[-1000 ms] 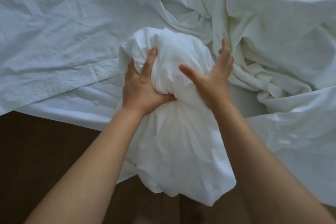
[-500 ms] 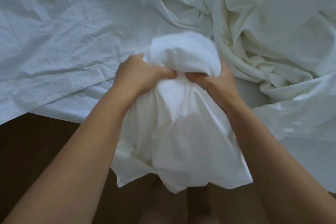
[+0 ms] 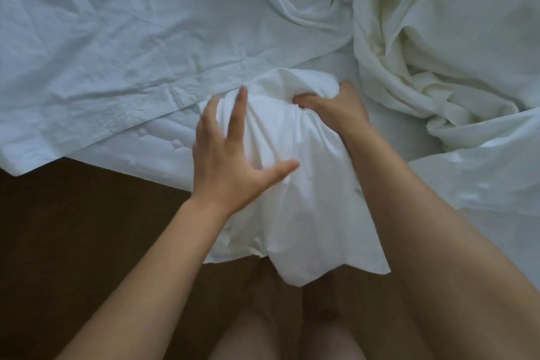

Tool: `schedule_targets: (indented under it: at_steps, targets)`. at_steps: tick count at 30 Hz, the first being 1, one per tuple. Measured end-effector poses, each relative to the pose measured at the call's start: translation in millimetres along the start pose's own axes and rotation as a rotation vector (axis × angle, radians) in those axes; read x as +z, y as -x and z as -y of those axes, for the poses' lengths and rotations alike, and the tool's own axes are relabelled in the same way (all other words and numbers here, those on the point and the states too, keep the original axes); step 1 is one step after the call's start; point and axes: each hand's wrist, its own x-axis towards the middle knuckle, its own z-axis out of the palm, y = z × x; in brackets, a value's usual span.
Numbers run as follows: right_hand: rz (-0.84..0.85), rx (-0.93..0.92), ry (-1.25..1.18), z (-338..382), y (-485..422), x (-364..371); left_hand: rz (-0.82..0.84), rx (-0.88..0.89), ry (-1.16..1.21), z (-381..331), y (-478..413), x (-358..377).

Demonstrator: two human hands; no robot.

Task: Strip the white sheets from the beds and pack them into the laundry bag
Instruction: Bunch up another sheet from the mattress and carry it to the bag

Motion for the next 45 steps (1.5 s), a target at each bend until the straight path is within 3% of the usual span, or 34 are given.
schedule_targets:
  at_steps: [2,5,8,11,16,19,22,26,30,34,36,39,42,45]
  targets:
    - [-0.022,-0.003,-0.033,-1,2,1,-0.005,0.205,-0.139,-3,12,22]
    - [0.011,-0.044,-0.139,-10,11,-1,-0.136,0.292,-0.135,0,-12,38]
    - [0.127,-0.159,-0.152,-31,35,-10,-0.130,0.189,-0.075,-3,-42,26]
    - [0.205,-0.322,0.143,-50,64,-9,0.088,0.024,-0.007,-14,-74,-1]
    - [0.006,-0.468,0.221,-16,48,24,0.224,-0.042,0.109,-8,-119,-34]
    - [-0.055,-0.512,0.243,-6,34,32,0.118,-0.045,0.308,9,-114,-39]
    - [-0.026,-0.463,0.258,-11,30,26,-0.001,-0.143,0.472,41,-86,-37]
    - [0.038,-0.414,0.257,-6,18,20,0.288,-0.395,0.939,66,-33,-12]
    - [0.034,-0.387,0.197,4,15,7,0.111,-0.363,0.998,25,-36,10]
    - [0.016,-0.316,0.123,13,18,1,-0.191,-0.422,0.931,1,-39,-4]
    - [0.095,-0.270,0.198,16,21,-6,-0.239,-0.517,0.797,-7,-26,-21]
    - [0.324,-0.174,0.339,8,29,-12,-0.095,-0.589,0.542,-17,6,-49]
    - [0.441,-0.080,0.331,-15,37,-12,0.082,-0.487,0.556,-30,31,-63]
    - [0.215,0.086,0.235,-6,47,-8,0.216,-0.380,0.482,-53,25,-51]
